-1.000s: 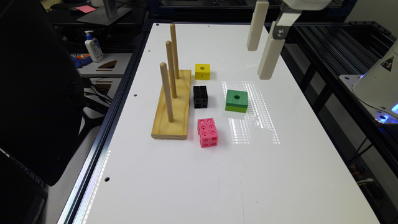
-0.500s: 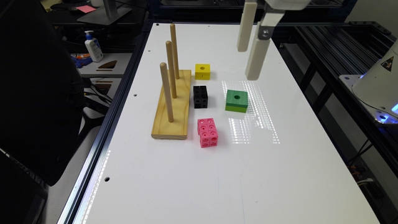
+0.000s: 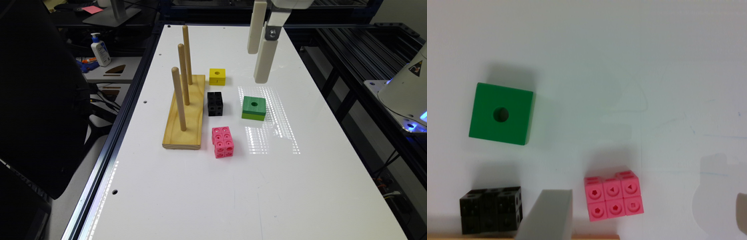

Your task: Pick up pink block.

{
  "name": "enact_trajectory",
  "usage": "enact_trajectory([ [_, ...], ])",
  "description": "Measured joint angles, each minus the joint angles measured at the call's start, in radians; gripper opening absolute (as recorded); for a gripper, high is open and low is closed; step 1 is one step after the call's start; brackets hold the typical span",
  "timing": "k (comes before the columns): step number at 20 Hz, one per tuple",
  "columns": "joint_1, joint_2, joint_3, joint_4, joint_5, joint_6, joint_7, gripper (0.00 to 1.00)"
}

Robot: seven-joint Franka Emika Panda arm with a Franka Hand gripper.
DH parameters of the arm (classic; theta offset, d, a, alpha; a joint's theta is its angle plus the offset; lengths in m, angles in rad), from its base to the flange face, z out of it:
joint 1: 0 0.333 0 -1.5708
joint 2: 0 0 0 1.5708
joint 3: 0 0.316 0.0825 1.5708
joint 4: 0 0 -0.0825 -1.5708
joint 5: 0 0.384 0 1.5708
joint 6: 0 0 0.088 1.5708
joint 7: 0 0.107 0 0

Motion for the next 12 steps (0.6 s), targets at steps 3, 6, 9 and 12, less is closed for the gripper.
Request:
enact_trajectory([
  [3, -0.001, 0.002, 0.000, 0.000, -0.0001, 0.000, 0.000, 1.00],
  [6, -0.002, 0.024, 0.000, -0.001, -0.0024, 0.011, 0.000, 1.00],
  [9, -0.002, 0.066, 0.000, -0.002, -0.0100, 0.047, 0.000, 1.00],
  [12, -0.004, 0.110, 0.000, -0.002, -0.0192, 0.088, 0.001, 1.00],
])
